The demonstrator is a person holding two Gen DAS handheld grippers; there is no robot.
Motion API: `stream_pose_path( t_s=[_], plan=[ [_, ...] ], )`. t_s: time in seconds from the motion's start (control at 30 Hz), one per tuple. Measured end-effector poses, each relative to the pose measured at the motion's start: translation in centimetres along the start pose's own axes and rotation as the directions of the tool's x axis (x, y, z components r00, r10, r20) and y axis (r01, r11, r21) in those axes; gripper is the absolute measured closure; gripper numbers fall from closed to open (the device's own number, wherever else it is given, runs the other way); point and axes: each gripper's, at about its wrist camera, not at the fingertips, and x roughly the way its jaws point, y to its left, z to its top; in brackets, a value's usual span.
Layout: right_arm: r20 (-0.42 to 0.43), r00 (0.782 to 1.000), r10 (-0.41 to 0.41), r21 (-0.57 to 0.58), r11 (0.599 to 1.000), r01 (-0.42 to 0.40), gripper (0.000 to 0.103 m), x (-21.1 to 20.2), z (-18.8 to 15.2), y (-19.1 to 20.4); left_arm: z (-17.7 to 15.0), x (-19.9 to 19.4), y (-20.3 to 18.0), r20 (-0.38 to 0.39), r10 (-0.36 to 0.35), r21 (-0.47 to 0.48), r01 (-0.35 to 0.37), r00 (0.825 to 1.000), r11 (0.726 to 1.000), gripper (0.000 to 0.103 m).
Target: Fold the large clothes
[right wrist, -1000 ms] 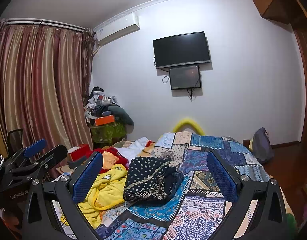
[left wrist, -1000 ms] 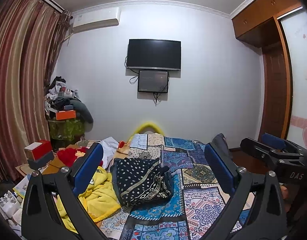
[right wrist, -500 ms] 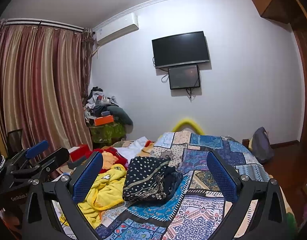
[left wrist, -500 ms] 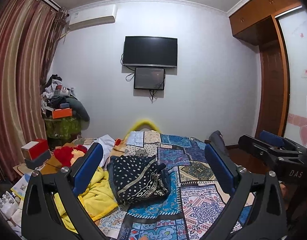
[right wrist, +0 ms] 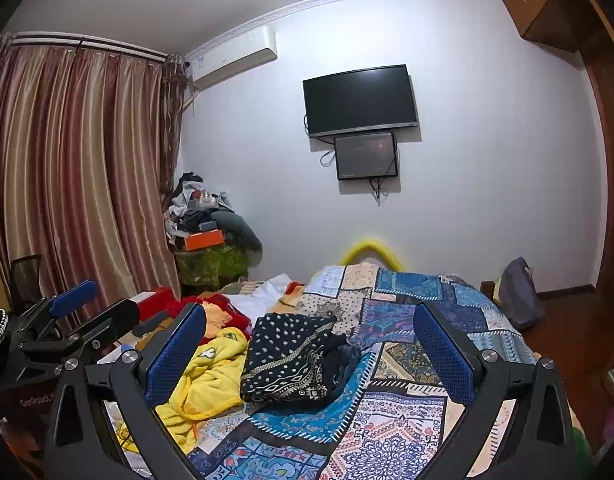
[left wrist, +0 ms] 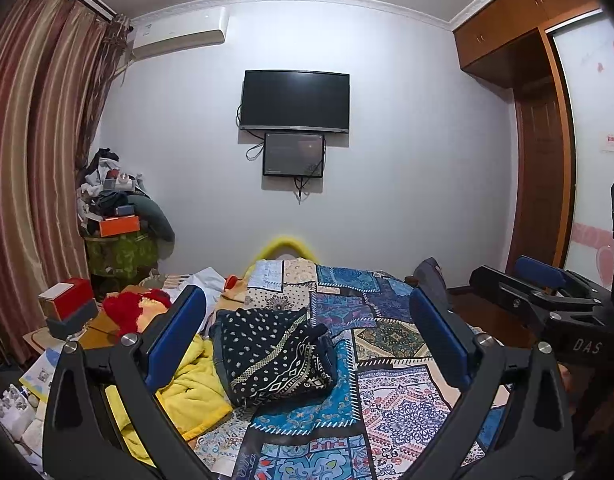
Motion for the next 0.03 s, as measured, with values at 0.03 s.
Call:
stream_pose_path(
  t_s=[0.03],
  plan=[
    [-0.001,1.0,0.0,0.0,1.0,0.0,0.0,0.02,0.0,-0.06,-0.02,0.05,0.11,-0.002,0.0,-0.002,0.0,1.0,1.0,0.001]
  ],
)
